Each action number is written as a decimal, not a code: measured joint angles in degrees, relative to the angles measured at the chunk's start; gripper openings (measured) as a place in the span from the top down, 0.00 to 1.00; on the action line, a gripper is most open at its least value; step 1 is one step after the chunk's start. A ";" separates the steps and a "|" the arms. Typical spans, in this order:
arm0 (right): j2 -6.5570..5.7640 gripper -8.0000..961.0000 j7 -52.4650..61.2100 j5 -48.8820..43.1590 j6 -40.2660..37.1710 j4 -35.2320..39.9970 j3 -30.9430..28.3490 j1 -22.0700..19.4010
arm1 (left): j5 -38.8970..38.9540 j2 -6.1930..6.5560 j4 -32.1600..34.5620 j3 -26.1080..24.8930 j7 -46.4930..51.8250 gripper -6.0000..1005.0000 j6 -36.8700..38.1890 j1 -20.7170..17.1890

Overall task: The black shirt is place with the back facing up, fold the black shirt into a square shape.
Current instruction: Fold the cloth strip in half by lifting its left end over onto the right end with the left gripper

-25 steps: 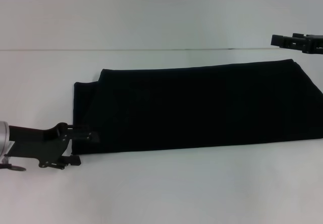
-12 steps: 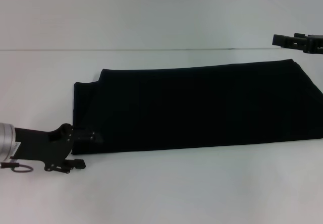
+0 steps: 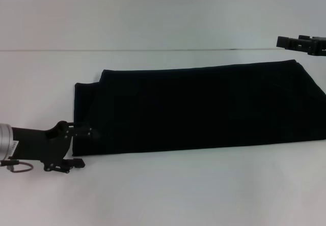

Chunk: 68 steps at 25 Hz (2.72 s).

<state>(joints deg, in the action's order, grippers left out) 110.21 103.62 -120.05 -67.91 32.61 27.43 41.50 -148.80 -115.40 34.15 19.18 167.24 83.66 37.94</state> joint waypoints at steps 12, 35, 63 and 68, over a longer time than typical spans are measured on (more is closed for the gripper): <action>0.13 0.05 0.00 0.00 0.10 0.00 -0.10 -0.02 | -0.98 0.00 -0.47 -0.11 -0.24 0.13 -1.56 0.08; 0.23 0.05 0.14 -0.01 0.03 0.00 -0.29 -0.02 | -0.13 0.18 -1.72 0.36 -3.83 0.15 -6.83 1.57; 0.48 0.05 0.00 -0.01 -0.63 1.06 -0.17 -0.20 | 0.24 0.08 -3.21 -0.29 -12.30 0.78 -8.40 0.54; 1.46 0.05 0.00 -0.01 -0.52 1.43 -0.19 -0.11 | 0.56 -0.01 -2.69 -2.20 -17.13 0.96 -8.37 -0.22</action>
<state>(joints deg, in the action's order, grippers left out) 111.66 103.62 -120.06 -68.43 34.04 27.24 41.39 -148.24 -115.41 31.46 16.99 150.11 75.30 37.73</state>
